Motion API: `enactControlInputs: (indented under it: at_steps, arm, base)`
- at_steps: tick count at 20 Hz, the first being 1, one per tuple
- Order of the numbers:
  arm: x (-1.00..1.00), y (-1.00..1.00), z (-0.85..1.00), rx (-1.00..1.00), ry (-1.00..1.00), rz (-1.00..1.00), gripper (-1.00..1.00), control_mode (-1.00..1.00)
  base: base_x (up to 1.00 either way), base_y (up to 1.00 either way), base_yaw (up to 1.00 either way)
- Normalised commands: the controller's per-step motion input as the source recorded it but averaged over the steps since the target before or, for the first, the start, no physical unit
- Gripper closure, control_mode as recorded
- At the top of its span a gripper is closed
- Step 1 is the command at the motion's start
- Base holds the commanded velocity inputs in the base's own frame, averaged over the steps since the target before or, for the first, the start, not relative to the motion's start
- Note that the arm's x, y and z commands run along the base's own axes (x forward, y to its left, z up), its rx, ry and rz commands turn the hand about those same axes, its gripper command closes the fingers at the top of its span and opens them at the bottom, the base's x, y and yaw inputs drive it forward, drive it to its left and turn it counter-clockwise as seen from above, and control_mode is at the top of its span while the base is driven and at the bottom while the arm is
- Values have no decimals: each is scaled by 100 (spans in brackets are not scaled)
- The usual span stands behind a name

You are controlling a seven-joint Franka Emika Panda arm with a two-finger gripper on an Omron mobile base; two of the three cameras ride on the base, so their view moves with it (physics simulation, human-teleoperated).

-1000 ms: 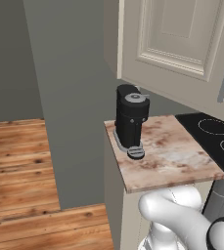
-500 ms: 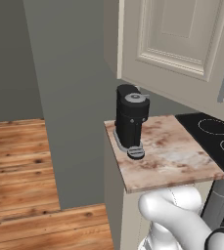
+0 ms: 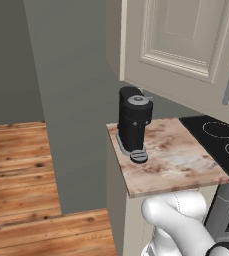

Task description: Open the cabinet and move the ladle to the pot. Then close the cabinet.

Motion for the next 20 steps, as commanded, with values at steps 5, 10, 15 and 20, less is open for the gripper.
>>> enactControlInputs:
  at_steps: [5, 10, 15, 20]
  arm:
    - [39, 0, -1, 1, 0, 0, -100, -100]
    - [23, -7, 0, 1, 0, 8, -100, -100]
    - [25, -1, 0, 4, 0, 18, -100, -100]
    - [27, 0, 0, 3, 0, 16, -100, -100]
  base:
    - [0, 0, 0]
    - [0, 0, 0]
    - [0, 0, 0]
    - [0, 0, 0]
